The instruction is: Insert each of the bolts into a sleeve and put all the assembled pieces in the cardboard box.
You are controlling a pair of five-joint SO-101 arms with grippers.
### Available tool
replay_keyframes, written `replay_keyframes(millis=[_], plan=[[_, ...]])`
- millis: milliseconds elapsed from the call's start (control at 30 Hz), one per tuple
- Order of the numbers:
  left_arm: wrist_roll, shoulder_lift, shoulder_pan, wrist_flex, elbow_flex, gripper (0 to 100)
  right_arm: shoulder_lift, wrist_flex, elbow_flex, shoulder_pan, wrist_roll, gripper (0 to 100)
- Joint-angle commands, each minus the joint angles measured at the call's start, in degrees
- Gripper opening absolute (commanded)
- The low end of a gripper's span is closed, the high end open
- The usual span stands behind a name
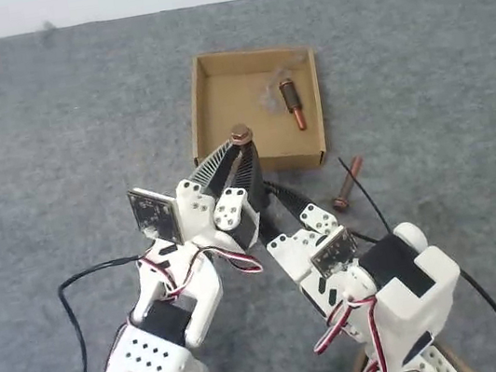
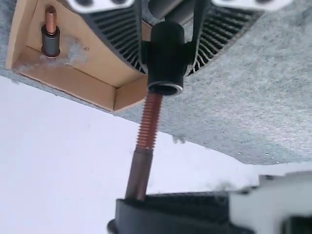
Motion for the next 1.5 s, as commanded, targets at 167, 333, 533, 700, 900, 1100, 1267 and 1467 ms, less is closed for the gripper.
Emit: replay_keyframes(millis=[167,333,533,700,900,1100,1267,1467], plan=[[-0.26,0.00,0.35,-2.11,-0.48,1,-3.12,-0.48,1.49,0.84,-0.79,0.6],[-0.26,0.00,0.35,-2.11,-0.31,1,-3.12,-0.48,1.49,0.84,-0.79,0.6],[-0.35,0.00,0.35,-2.11,0.84,1,-3.12,-0.48,1.32,0.92,-0.79,0.6],[-0.35,0.00,0.35,-2.11,1.01,1,-3.12,-0.48,1.32,0.92,-0.79,0.6],[-0.35,0.09,0.35,-2.11,2.07,1,-3.12,-0.48,1.32,0.92,-0.79,0.6],[-0.35,0.00,0.35,-2.11,3.82,1,-3.12,-0.48,1.32,0.92,-0.79,0.6],[-0.35,0.00,0.35,-2.11,5.49,1,-3.12,-0.48,1.14,2.33,-0.70,0.6],[-0.44,0.00,1.93,-2.11,6.46,1,-3.30,-0.48,1.14,2.86,-0.70,0.6]])
